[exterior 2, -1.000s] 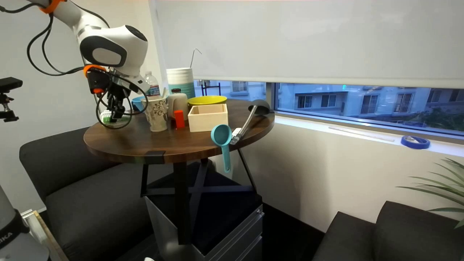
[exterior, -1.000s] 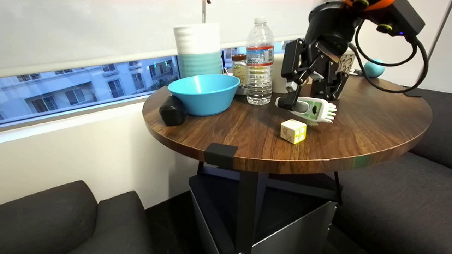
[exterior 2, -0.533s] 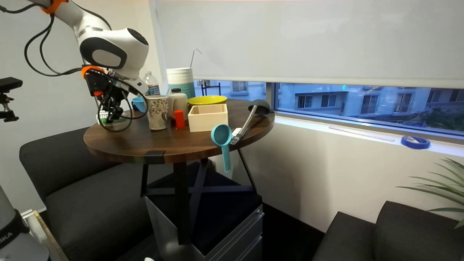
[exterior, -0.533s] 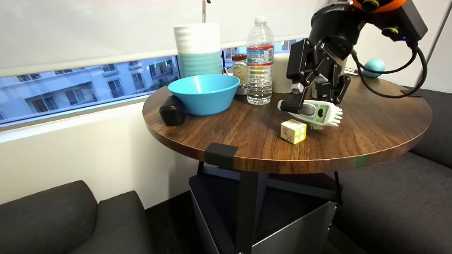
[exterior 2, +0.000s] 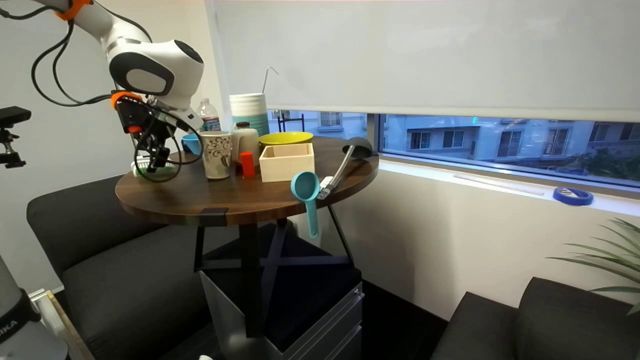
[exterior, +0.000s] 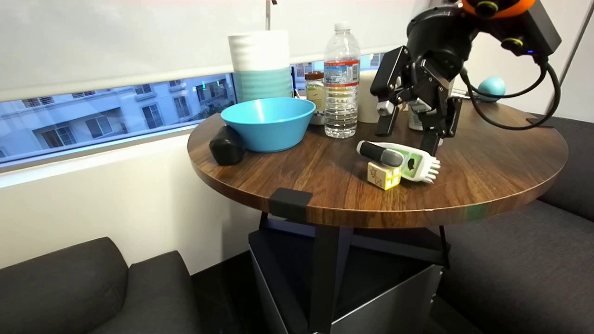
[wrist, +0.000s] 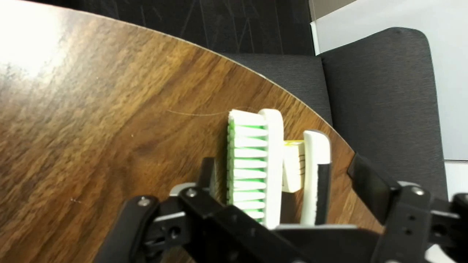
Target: Put the scrubbing brush upright
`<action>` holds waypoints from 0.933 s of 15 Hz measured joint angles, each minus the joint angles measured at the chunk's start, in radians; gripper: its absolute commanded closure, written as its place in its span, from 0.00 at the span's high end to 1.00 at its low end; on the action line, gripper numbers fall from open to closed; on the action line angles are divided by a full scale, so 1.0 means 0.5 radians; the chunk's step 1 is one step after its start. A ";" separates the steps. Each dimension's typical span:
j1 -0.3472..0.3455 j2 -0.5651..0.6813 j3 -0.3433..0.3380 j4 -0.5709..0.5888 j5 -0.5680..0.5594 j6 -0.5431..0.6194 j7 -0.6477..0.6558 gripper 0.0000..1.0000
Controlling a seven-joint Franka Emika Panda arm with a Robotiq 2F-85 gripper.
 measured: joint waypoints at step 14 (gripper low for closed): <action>-0.013 -0.177 0.191 0.198 -0.570 -0.108 0.660 1.00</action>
